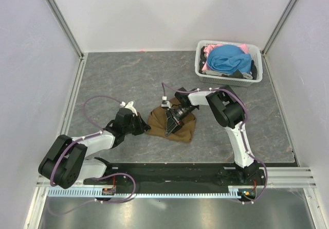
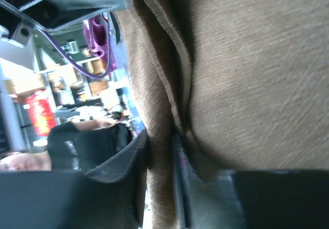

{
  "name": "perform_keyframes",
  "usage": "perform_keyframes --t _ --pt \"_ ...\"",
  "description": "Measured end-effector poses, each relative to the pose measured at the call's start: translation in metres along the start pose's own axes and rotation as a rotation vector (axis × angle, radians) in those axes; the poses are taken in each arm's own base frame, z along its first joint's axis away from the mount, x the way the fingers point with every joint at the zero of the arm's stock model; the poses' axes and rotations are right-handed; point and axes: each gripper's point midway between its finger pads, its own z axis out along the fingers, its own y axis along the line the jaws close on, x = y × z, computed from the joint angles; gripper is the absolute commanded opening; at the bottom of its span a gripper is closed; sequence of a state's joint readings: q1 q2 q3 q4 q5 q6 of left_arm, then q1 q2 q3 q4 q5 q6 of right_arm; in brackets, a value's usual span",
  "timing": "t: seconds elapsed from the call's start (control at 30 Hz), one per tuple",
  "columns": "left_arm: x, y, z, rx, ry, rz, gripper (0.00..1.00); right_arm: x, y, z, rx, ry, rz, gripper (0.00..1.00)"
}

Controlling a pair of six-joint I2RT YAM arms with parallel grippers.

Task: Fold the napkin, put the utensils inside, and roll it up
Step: Roll the napkin with the utensil

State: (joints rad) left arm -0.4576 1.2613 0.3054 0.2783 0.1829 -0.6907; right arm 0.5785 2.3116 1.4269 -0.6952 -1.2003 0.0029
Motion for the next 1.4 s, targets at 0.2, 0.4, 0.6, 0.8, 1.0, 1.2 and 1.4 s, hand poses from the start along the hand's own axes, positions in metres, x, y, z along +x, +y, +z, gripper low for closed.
perform_keyframes --t 0.2,0.4,0.6,0.8,1.0,1.2,1.4 --pt "-0.003 -0.003 0.007 -0.026 0.049 -0.008 0.02 -0.008 0.008 -0.018 0.189 -0.097 -0.133 0.64" --pt "-0.005 -0.007 0.013 -0.046 0.103 -0.02 0.02 -0.02 0.019 -0.055 0.451 -0.291 -0.331 0.71" --pt "-0.005 -0.007 0.013 -0.077 0.143 -0.032 0.02 -0.007 0.043 -0.089 0.67 -0.446 -0.479 0.74" --pt "-0.005 -0.006 0.012 -0.104 0.188 -0.05 0.02 0.007 0.044 -0.088 0.805 -0.458 -0.522 0.76" --pt "-0.005 -0.006 0.012 -0.106 0.211 -0.046 0.02 0.028 0.02 -0.083 0.888 -0.397 -0.479 0.76" --pt "-0.004 -0.005 0.011 -0.109 0.22 -0.045 0.02 0.032 0.012 -0.083 0.936 -0.388 -0.464 0.75" --pt "-0.003 -0.005 0.009 -0.105 0.229 -0.045 0.02 0.04 -0.004 -0.08 0.969 -0.346 -0.434 0.73"
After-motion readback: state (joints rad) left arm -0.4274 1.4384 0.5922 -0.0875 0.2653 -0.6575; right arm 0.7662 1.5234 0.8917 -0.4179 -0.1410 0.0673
